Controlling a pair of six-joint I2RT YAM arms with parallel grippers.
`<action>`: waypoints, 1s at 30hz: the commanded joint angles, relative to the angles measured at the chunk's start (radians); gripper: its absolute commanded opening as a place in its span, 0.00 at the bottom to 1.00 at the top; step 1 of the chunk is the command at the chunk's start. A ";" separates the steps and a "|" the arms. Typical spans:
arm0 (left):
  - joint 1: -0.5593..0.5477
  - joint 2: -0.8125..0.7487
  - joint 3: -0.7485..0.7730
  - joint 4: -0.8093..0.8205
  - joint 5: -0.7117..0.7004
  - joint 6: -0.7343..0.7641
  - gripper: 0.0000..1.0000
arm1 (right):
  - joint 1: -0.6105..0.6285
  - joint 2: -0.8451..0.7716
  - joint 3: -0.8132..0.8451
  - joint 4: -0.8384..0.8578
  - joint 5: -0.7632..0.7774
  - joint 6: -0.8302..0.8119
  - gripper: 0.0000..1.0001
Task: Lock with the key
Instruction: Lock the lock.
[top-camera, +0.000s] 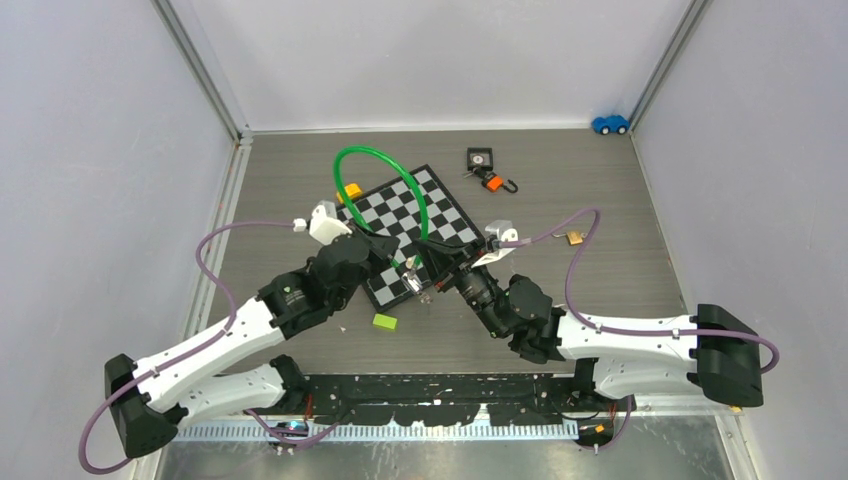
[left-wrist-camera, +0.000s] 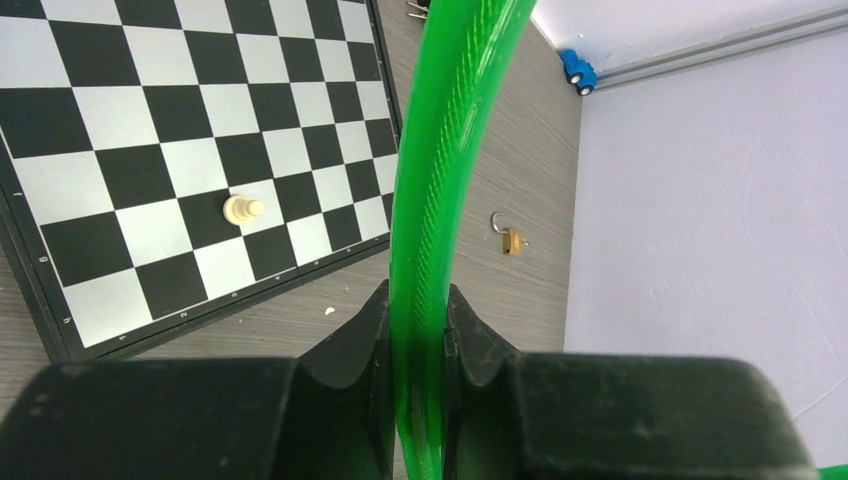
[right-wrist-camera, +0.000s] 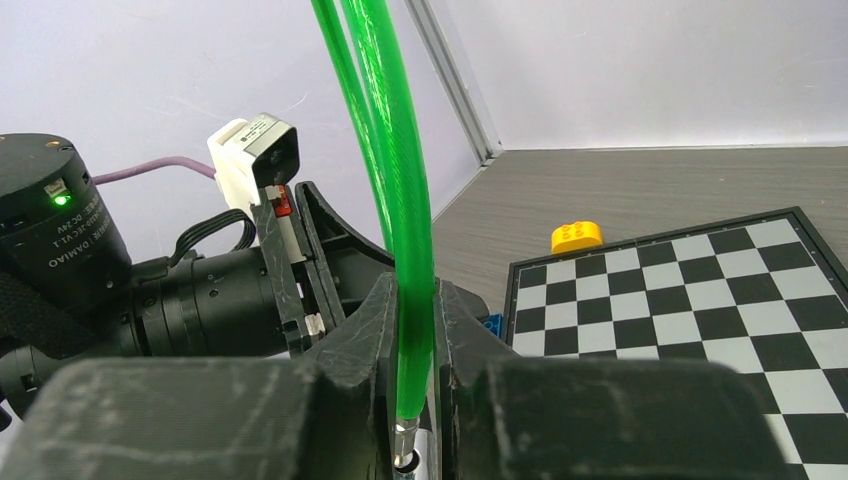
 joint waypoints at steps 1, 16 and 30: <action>-0.015 -0.040 0.009 0.096 0.018 0.007 0.00 | 0.008 0.005 0.009 0.015 -0.007 0.008 0.00; -0.015 -0.047 -0.010 0.111 0.009 -0.036 0.00 | 0.008 0.024 -0.025 -0.010 -0.038 0.048 0.00; -0.015 -0.056 -0.007 0.132 -0.002 -0.074 0.00 | 0.008 0.048 -0.092 0.025 -0.060 0.036 0.00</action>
